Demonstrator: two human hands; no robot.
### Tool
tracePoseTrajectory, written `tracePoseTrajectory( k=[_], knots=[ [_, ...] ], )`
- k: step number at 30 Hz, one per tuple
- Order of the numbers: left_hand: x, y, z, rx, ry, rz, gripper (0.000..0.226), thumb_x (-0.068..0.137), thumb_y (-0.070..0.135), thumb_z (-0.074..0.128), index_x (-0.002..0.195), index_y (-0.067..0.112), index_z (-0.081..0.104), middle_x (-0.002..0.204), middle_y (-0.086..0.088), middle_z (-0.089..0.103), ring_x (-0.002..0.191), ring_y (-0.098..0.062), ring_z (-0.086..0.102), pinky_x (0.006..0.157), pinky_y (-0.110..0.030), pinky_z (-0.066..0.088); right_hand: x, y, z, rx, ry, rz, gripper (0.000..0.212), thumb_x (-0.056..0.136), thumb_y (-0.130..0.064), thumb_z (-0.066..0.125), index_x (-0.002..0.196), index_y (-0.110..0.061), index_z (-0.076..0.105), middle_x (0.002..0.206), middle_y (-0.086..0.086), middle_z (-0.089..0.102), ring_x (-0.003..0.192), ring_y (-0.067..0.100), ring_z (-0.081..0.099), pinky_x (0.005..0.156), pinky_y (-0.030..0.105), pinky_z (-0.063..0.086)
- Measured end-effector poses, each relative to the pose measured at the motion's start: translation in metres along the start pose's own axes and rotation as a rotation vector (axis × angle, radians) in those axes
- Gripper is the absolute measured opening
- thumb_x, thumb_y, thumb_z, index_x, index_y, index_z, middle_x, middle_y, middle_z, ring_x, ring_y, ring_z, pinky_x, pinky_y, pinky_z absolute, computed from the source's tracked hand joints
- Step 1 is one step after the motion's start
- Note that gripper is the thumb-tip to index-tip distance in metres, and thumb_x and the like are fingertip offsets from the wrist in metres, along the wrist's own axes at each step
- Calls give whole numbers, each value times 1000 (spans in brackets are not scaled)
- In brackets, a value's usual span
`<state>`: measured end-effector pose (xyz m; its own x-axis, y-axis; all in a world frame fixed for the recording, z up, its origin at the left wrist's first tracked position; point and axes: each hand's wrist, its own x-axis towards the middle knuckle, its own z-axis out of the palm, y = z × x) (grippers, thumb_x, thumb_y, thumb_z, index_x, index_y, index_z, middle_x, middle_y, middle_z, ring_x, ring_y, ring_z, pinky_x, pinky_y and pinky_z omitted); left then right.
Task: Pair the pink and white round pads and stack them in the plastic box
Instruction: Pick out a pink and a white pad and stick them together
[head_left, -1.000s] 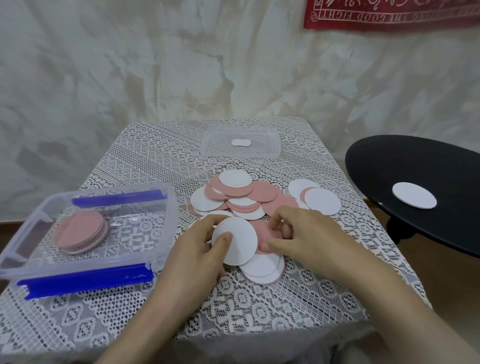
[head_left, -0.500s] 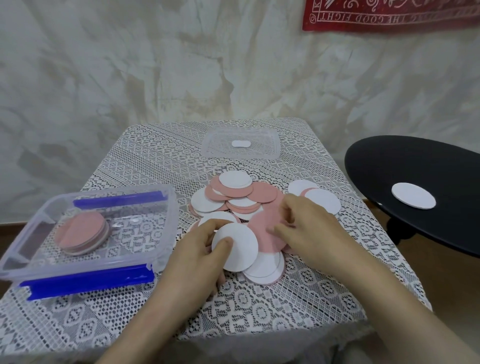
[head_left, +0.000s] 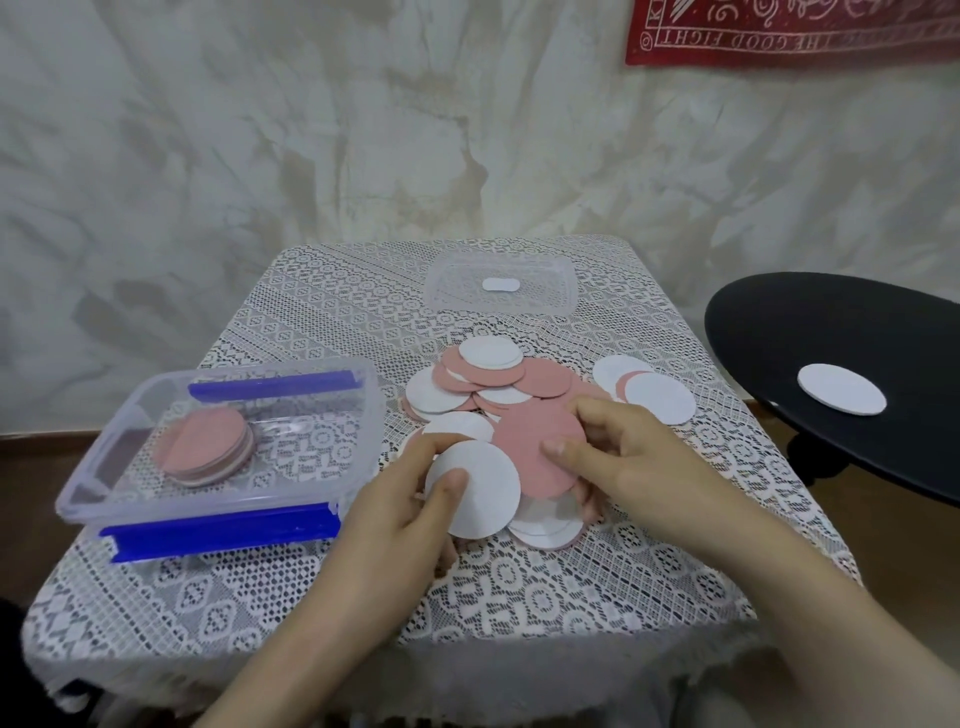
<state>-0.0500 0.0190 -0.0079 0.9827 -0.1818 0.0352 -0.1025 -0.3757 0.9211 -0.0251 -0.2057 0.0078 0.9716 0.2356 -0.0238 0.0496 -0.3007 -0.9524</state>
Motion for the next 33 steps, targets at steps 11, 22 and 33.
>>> tracePoseTrajectory(
  k=[11,22,33],
  knots=[
    [-20,-10,-6,60,58,45,20,102,28,51,111,45,58,61,15,65,49,-8,60,52,-24,44,-14,1,24,179,102,-33,13,101,-10,58,99,-18,68,68,-4,63,59,15,57,53,28,50],
    [-26,-12,-7,109,-25,140,25,101,36,52,119,54,51,73,2,67,67,-13,65,62,-39,52,-22,5,57,-154,56,-53,19,91,-39,65,89,-20,65,72,3,66,60,20,69,66,55,59],
    [-30,-13,-11,446,46,222,27,98,29,55,119,45,48,82,36,53,74,5,50,57,-17,29,-31,-1,58,-703,-7,-225,15,101,-44,50,90,-41,40,71,-17,52,70,3,50,62,24,38]
  ],
)
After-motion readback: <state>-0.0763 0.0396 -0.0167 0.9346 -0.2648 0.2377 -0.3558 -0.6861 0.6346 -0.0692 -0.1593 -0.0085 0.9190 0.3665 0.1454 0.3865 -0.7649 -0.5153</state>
